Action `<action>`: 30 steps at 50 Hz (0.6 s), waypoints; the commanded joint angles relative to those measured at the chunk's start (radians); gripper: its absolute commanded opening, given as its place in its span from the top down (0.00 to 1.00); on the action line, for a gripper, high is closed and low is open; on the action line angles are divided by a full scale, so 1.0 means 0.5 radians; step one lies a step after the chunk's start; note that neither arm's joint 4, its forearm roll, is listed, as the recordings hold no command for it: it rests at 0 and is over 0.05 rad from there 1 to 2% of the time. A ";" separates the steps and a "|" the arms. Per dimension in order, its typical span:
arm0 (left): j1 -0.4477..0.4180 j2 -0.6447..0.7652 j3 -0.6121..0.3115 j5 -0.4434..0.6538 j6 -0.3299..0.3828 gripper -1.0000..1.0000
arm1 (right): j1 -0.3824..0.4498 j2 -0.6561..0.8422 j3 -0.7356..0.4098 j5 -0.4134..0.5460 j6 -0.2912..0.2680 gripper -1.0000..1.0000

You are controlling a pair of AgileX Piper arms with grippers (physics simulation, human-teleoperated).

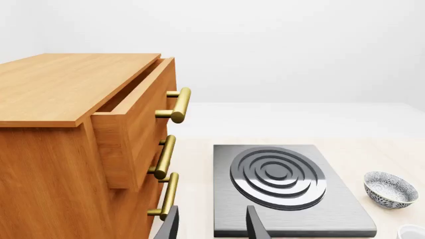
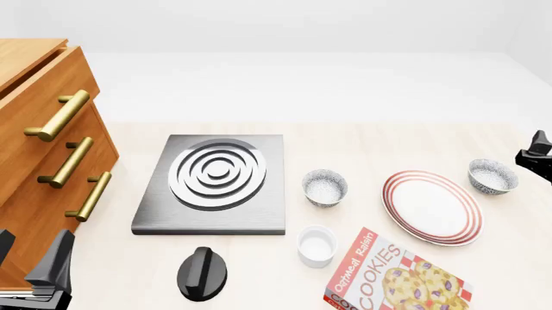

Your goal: Pick the akita bowl next to the plate and place it on the plate.

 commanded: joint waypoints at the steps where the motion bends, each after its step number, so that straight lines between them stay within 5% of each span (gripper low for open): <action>1: 0.000 0.000 0.000 0.000 0.000 0.00 | -0.031 0.053 -0.005 -0.007 0.036 0.00; 30: 0.000 0.000 0.000 0.000 0.000 0.00 | -0.087 0.188 -0.095 0.063 0.129 0.00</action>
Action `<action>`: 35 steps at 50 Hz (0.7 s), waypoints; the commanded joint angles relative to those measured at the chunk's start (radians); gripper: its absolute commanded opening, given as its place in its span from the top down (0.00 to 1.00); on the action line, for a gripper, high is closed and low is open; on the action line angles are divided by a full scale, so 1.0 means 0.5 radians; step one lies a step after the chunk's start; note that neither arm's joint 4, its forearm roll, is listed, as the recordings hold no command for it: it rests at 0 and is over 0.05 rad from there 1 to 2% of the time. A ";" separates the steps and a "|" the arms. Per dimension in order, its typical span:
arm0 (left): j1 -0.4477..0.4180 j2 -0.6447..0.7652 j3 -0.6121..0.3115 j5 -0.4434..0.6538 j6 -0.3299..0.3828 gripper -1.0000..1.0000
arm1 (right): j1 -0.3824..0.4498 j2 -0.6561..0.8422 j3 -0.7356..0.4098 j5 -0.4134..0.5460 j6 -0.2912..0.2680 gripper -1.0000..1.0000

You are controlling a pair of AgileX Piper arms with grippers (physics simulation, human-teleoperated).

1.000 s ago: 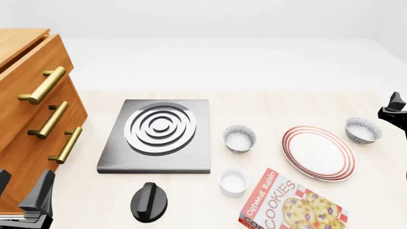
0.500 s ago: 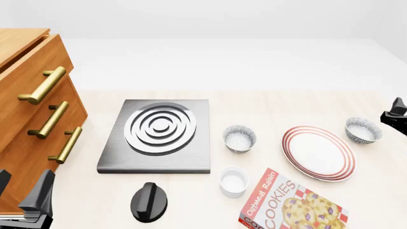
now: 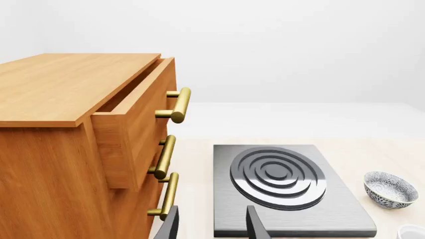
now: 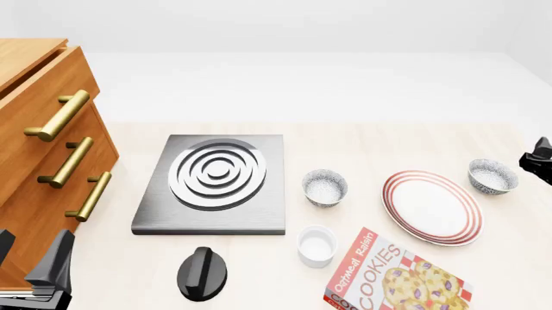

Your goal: Pick the akita bowl next to the plate and place it on the plate.

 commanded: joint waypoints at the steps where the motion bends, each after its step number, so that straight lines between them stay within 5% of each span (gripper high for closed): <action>1: 0.000 0.000 0.000 0.000 0.000 0.00 | -0.017 0.049 -0.028 0.017 0.027 0.00; 35: 0.000 0.000 0.000 0.000 0.000 0.00 | -0.024 0.275 -0.188 0.130 0.167 0.00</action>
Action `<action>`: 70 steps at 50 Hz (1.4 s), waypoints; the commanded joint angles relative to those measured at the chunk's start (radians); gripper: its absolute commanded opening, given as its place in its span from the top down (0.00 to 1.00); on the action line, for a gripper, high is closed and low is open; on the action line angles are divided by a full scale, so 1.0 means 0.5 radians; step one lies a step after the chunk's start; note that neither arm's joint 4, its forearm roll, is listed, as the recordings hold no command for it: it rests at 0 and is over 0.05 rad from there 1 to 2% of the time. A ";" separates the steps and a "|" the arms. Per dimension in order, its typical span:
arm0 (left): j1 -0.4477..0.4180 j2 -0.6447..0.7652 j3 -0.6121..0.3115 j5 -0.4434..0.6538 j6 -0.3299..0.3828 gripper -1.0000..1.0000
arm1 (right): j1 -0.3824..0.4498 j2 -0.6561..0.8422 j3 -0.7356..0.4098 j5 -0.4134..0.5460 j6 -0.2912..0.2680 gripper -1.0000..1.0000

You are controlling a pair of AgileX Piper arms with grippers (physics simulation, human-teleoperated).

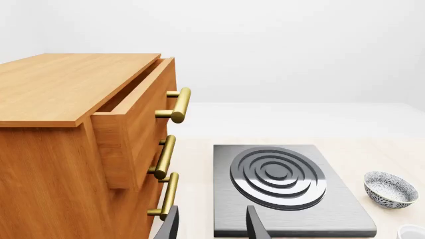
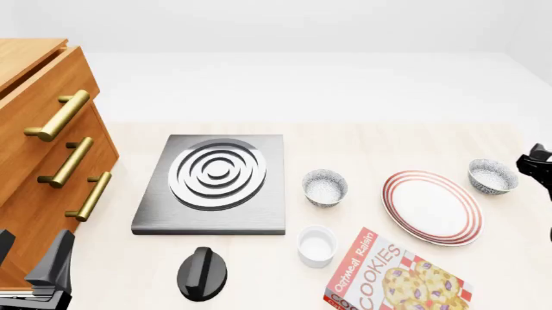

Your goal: Pick the akita bowl next to the plate and place it on the plate.

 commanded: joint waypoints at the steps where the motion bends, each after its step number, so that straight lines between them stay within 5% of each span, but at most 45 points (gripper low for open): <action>1: 0.000 0.000 0.000 0.000 0.000 0.00 | 0.006 0.074 -0.056 0.038 0.046 0.00; 70: 0.000 0.000 0.000 0.000 0.000 0.00 | 0.019 0.492 -0.376 0.244 0.271 0.00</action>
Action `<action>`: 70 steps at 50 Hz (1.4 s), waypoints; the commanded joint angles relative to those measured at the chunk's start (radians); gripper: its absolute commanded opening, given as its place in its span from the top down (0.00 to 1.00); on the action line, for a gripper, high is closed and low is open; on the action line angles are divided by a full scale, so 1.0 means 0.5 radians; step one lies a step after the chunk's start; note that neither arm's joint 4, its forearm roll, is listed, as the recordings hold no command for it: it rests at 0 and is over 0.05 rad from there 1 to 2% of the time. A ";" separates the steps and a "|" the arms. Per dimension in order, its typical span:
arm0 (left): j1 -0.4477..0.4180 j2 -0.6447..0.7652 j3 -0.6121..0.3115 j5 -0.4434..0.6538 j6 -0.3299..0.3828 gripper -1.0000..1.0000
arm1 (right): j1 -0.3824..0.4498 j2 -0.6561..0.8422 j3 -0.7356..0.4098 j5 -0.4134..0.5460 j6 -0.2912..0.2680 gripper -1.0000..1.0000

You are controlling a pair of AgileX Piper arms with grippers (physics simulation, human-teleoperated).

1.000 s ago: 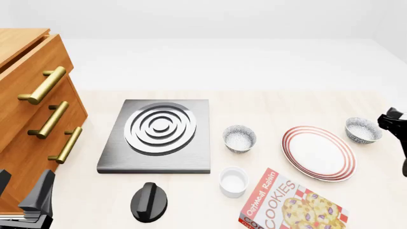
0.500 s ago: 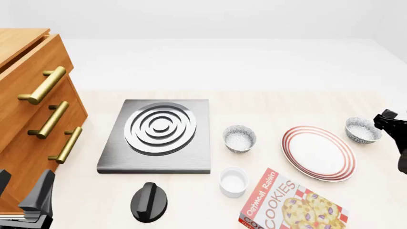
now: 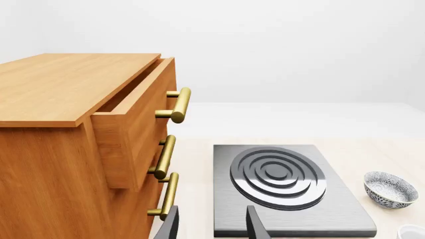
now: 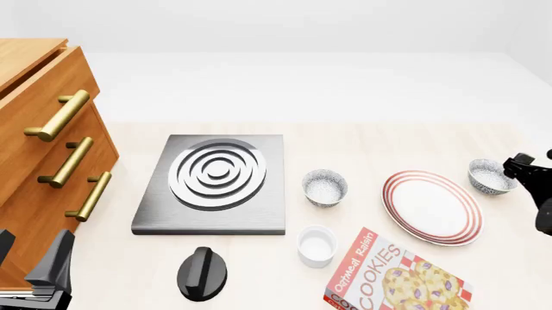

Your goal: Pick the akita bowl next to the plate and place it on the plate.

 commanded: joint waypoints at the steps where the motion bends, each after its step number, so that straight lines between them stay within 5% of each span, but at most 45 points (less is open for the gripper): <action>1: 0.000 0.000 0.000 0.000 0.000 0.00 | 0.006 0.081 -0.059 0.036 0.038 0.00; 70: 0.000 0.000 0.000 0.000 0.000 0.00 | 0.004 0.284 -0.197 0.185 0.132 0.00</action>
